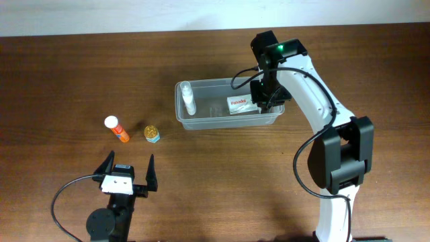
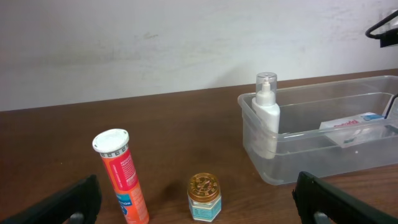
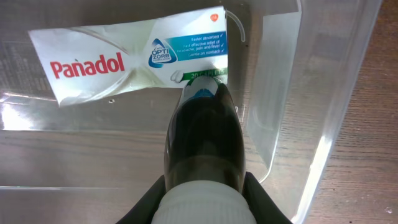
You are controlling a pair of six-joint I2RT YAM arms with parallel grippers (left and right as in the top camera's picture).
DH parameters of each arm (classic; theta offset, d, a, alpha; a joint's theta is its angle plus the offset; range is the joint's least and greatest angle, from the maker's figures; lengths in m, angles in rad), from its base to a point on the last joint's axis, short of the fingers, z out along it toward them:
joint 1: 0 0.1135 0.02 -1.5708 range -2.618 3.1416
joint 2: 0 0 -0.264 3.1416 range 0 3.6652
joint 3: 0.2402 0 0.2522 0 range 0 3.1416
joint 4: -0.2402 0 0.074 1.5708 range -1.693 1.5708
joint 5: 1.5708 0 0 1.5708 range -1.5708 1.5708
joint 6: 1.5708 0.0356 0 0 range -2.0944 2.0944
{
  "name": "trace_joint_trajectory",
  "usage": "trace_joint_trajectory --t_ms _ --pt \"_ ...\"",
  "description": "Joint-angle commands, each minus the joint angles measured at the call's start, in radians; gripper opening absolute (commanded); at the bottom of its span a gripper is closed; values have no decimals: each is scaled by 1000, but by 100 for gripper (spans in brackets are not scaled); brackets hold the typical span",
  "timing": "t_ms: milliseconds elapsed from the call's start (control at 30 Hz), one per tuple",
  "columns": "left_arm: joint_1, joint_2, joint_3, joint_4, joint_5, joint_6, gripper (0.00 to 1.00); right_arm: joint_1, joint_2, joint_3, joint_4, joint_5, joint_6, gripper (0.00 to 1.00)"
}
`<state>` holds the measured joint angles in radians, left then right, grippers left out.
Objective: Pack container
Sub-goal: 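Lower the dark bottle into the container's right end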
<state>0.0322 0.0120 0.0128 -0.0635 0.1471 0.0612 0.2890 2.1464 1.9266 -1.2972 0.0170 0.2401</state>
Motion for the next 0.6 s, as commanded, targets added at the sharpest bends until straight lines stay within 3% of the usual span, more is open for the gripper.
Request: trace_joint_trajectory --t_ms 0,567 --pt "2 -6 -4 -1 14 12 99 5 3 -4 3 -9 12 27" --pt "2 -6 -4 -1 14 11 99 5 3 -4 50 -13 13 28"
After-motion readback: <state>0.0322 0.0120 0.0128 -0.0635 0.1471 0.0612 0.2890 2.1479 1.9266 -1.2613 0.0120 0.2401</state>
